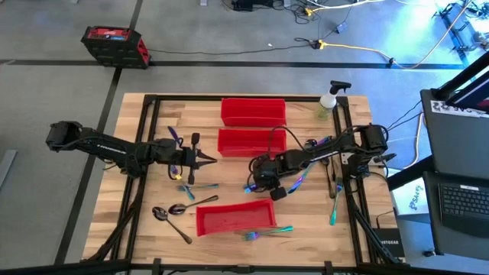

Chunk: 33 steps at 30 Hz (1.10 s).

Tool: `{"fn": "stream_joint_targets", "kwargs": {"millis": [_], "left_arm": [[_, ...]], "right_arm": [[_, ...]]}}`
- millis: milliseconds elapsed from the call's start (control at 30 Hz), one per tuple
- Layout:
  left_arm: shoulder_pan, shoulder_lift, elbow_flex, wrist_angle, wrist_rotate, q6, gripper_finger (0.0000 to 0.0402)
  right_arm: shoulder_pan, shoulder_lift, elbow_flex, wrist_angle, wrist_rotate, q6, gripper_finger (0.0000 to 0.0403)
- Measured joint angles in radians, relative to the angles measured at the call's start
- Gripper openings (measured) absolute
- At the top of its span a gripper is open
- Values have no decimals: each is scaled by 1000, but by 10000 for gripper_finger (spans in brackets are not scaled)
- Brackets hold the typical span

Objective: Sort silverware
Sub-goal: Put the purple fork into the top red bin

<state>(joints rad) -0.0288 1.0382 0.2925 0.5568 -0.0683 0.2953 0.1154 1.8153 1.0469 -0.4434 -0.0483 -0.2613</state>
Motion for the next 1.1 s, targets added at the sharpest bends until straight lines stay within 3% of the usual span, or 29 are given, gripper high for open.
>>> {"fn": "stream_joint_targets", "kwargs": {"millis": [200, 433, 733, 1100], "left_arm": [[0, 0, 0, 0, -13, 0, 1], [0, 0, 0, 0, -14, -1, 1], [0, 0, 0, -1, -29, -1, 1], [24, 0, 0, -8, -51, -1, 1]], "right_arm": [[-47, -4, 7, 5, -121, 30, 88], [-98, -4, 7, 12, -120, 28, 73], [-84, -5, 7, -8, -119, 9, 67], [-50, -5, 7, -11, -15, -13, 66]]}}
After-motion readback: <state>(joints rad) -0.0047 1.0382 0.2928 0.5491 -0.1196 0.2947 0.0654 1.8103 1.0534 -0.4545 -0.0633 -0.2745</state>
